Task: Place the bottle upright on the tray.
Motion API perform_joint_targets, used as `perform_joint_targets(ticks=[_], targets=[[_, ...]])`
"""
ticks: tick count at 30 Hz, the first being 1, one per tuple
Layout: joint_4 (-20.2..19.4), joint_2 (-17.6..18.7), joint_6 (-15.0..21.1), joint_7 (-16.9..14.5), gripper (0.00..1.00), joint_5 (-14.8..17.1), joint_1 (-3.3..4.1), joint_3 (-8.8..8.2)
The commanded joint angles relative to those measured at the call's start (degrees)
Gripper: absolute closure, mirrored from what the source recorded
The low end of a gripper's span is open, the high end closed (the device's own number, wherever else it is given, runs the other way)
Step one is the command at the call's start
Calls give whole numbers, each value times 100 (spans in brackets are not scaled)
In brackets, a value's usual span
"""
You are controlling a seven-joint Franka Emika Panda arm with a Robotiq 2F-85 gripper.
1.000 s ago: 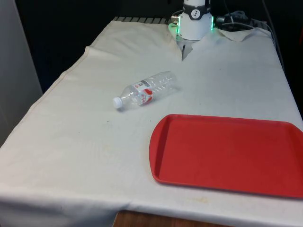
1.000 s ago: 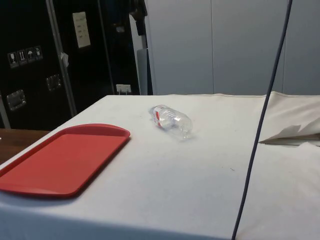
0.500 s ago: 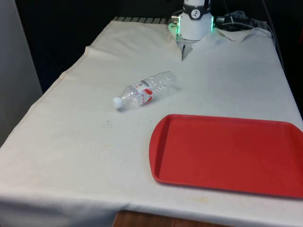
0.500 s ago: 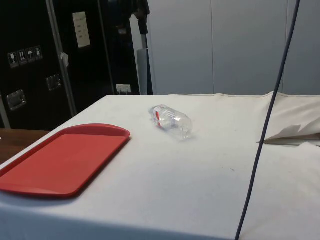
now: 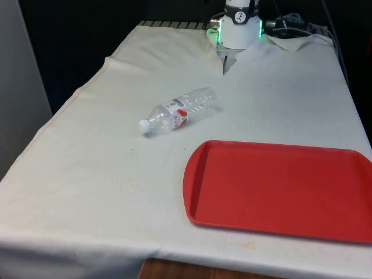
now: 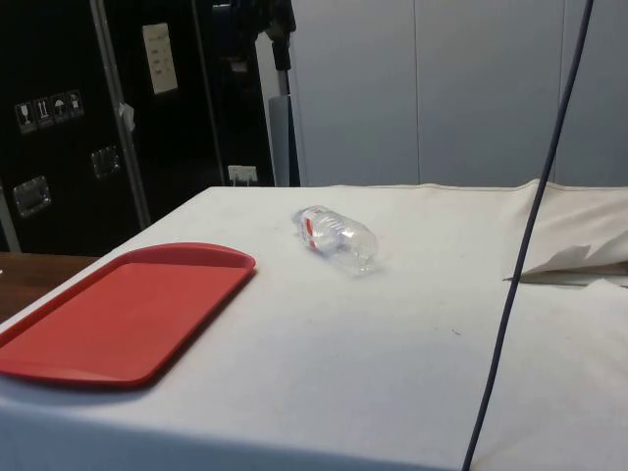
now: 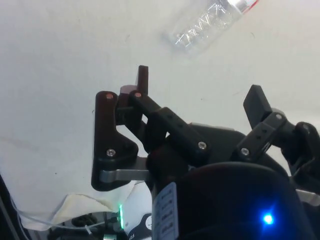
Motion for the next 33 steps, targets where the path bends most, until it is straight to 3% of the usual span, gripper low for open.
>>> perform_joint_targets(ticks=[1, 16, 33], targets=[[-17, -29, 23, 17, 0, -17, 6, 6], [-52, 57, 57, 149, 0, 6, -23, -17], [-413, 126, 733, 378, 0, 40, -69, -160]])
